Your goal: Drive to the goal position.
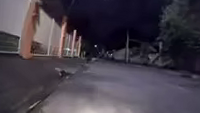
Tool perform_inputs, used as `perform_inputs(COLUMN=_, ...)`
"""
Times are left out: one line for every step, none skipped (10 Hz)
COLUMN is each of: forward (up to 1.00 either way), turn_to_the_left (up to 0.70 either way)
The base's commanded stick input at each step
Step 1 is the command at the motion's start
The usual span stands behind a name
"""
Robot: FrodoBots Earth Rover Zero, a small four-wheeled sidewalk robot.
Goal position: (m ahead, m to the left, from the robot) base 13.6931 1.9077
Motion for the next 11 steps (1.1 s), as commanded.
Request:
perform_inputs(forward=0.50, turn_to_the_left=-0.27)
perform_inputs(forward=0.50, turn_to_the_left=-0.47)
perform_inputs(forward=0.50, turn_to_the_left=-0.25)
perform_inputs(forward=0.50, turn_to_the_left=0.00)
perform_inputs(forward=0.50, turn_to_the_left=0.00)
perform_inputs(forward=0.50, turn_to_the_left=0.00)
perform_inputs(forward=0.50, turn_to_the_left=0.00)
perform_inputs(forward=0.50, turn_to_the_left=0.00)
perform_inputs(forward=0.50, turn_to_the_left=0.00)
perform_inputs(forward=0.50, turn_to_the_left=0.00)
perform_inputs(forward=0.50, turn_to_the_left=0.00)
